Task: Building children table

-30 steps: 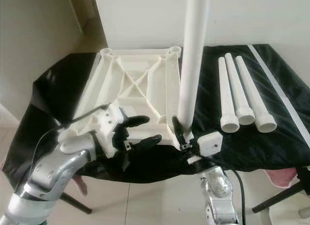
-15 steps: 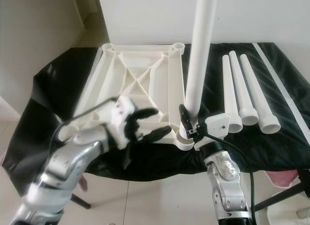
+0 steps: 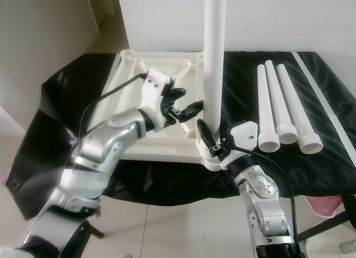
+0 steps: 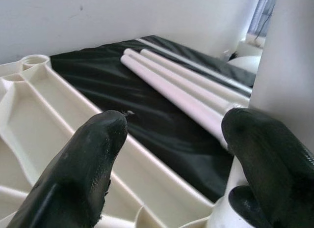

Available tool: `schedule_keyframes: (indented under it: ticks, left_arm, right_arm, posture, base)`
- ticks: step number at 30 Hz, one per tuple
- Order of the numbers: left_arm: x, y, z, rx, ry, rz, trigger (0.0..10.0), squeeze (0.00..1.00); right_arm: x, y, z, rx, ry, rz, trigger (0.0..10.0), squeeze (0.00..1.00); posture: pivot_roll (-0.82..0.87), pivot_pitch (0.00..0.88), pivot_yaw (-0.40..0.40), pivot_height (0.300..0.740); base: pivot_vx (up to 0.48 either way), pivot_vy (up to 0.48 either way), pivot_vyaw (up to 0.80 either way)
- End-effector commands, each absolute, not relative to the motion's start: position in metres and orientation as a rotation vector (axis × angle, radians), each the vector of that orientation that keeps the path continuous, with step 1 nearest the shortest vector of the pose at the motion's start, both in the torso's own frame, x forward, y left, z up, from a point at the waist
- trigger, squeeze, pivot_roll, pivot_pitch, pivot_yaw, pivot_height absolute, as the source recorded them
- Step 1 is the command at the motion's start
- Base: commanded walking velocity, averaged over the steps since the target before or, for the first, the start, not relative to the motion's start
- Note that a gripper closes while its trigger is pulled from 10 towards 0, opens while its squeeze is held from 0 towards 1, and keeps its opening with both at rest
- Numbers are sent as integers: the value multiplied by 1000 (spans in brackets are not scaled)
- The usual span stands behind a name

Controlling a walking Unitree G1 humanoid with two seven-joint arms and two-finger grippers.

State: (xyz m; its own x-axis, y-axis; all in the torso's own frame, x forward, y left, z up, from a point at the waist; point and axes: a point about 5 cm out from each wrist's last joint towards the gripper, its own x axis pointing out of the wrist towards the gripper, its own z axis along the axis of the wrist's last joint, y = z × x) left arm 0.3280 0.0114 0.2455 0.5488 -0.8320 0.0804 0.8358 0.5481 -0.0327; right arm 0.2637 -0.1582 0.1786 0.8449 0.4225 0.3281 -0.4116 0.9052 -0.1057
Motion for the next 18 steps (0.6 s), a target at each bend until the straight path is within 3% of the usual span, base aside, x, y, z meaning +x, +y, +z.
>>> schedule_keyframes:
  ticks: [1,7,18]
  left_arm:
    - [323,3,254,-93,-73,-1040,10000,0]
    - [318,-14,271,-189,-110,-1091,10000,0]
    - [307,-32,281,-195,-133,-1161,10000,0]
  right_arm:
    - [264,-150,180,-29,-347,485,10000,0]
    - [266,-149,179,-26,-330,499,10000,0]
    - [270,-147,180,-28,-319,517,10000,0]
  posture:
    - [-65,6,17,740]
    - [-61,0,9,740]
    - [-56,1,4,740]
  base:
    - [0,0,0]
    - [0,0,0]
    - [0,0,0]
